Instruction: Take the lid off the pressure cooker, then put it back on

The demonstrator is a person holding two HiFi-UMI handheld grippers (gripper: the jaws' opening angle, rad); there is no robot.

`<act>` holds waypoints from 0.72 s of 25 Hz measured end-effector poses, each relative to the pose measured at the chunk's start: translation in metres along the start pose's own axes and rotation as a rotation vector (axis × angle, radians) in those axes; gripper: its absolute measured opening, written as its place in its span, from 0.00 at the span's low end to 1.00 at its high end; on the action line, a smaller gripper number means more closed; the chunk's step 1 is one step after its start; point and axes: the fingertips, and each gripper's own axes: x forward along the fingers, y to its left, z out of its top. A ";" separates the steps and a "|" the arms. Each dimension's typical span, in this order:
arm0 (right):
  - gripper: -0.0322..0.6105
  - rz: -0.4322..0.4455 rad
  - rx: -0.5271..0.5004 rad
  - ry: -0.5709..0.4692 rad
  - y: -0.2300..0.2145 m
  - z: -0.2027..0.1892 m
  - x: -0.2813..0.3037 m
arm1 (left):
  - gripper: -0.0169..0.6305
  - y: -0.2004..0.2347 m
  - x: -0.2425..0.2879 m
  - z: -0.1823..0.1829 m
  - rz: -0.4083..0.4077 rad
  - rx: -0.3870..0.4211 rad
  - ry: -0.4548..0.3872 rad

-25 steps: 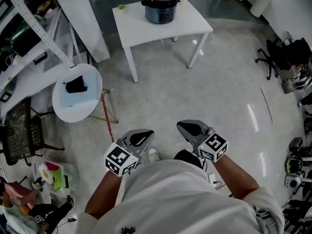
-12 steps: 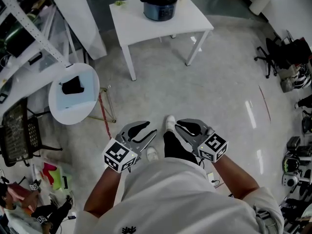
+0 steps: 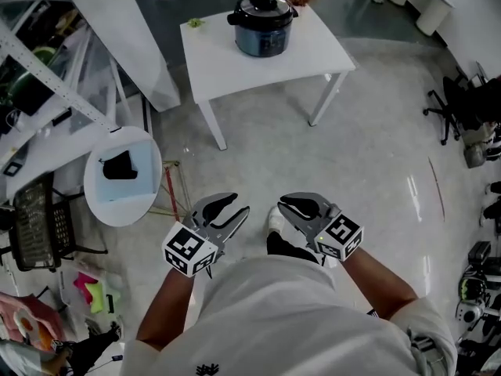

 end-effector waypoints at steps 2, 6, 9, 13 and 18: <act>0.13 0.005 -0.001 -0.004 -0.026 0.010 0.000 | 0.27 0.015 0.022 0.017 0.007 -0.002 -0.004; 0.13 0.001 0.003 -0.013 -0.076 0.023 -0.001 | 0.29 0.042 0.060 0.044 0.011 0.003 -0.013; 0.13 -0.002 -0.003 -0.021 -0.110 0.029 -0.004 | 0.31 0.059 0.089 0.058 0.009 0.010 -0.011; 0.14 -0.006 -0.006 -0.029 -0.153 0.034 -0.009 | 0.32 0.078 0.126 0.076 0.005 0.021 -0.013; 0.14 -0.008 0.009 -0.039 -0.190 0.038 -0.006 | 0.35 0.105 0.158 0.098 0.012 0.042 -0.015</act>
